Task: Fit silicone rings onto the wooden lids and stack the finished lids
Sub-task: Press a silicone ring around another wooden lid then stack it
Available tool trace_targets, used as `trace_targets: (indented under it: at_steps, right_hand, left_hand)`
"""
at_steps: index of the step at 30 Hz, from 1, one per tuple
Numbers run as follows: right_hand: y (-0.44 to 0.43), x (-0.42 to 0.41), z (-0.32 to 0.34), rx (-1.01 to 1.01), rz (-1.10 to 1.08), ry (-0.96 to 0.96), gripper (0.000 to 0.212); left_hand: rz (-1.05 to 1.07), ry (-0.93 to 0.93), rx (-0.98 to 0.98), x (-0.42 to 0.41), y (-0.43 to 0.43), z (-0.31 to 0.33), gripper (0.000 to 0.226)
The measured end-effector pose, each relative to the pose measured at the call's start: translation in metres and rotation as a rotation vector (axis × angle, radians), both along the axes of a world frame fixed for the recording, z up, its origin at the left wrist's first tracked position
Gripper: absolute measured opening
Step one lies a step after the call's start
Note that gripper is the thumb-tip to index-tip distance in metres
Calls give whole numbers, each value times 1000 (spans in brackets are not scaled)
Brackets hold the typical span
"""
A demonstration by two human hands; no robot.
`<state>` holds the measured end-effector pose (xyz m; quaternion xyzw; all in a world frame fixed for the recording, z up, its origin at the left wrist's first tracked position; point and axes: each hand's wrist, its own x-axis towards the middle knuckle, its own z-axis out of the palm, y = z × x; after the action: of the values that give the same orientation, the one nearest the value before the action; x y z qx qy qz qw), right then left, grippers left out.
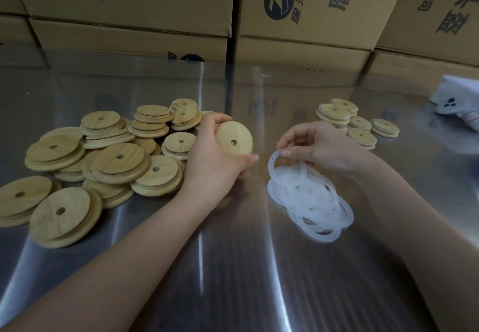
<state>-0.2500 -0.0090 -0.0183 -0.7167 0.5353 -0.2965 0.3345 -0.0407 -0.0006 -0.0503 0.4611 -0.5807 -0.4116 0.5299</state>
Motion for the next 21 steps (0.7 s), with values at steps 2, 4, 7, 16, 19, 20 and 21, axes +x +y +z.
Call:
trace_targets:
  at_steps: [2, 4, 7, 16, 19, 20, 21]
  right_hand:
    - [1, 2, 1, -32, -2, -8, 10]
    - [1, 3, 1, -53, 7, -38, 11]
    - [1, 4, 2, -75, 19, -99, 12]
    - [4, 15, -3, -10, 77, -347, 3]
    - [5, 22, -7, -18, 76, -391, 11]
    - [5, 25, -8, -29, 72, -398, 12]
    - [6, 26, -8, -41, 67, -407, 12]
  left_hand:
    - [-56, 132, 89, 1, -1, 0, 63]
    - [-96, 207, 137, 1, -1, -1, 63]
    - [-147, 273, 191, 2, -2, -2, 61]
    - [-232, 395, 325, 4, -6, 2, 21]
    - [-266, 391, 326, 4, -6, 2, 16]
    - [-283, 390, 323, 4, -5, 2, 17]
    - [-301, 388, 319, 4, -5, 2, 23]
